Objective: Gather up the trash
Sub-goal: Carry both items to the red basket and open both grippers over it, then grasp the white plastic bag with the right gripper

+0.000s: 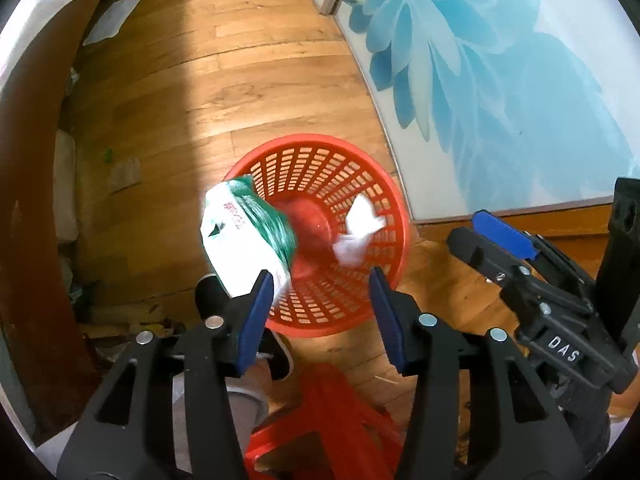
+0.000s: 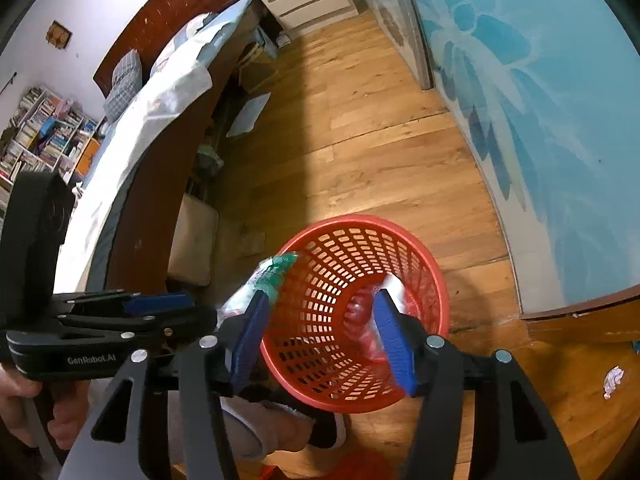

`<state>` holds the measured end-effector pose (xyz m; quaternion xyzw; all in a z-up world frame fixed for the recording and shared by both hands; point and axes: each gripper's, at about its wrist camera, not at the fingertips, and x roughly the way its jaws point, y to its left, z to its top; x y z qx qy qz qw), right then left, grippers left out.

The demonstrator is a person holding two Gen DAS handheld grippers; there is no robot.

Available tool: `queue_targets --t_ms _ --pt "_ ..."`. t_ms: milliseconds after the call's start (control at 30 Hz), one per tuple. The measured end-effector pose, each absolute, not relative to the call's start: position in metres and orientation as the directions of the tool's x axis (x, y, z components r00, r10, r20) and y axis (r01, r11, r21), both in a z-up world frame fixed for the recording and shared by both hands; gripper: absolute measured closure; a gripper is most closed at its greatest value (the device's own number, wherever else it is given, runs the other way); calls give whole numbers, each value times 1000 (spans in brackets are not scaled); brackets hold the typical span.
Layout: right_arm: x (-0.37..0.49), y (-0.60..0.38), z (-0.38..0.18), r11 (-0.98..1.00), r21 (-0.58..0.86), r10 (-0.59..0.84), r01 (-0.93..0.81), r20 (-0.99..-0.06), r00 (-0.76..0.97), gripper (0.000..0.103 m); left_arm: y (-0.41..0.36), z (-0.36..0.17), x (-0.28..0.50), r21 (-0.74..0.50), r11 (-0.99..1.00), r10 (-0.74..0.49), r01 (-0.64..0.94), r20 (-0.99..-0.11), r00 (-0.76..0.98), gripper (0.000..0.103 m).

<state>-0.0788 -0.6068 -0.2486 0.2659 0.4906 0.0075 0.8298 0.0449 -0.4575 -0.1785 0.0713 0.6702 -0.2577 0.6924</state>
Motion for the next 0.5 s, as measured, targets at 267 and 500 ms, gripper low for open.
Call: queue_targets --t_ms 267,500 --pt "-78 -594 -195 872 456 281 179 -765 579 43 -401 -86 49 -325 858 -428 398 -880 204 52" --pt "-42 -525 -95 917 398 308 -14 -686 659 40 -262 48 47 -267 900 -427 343 -693 580 30"
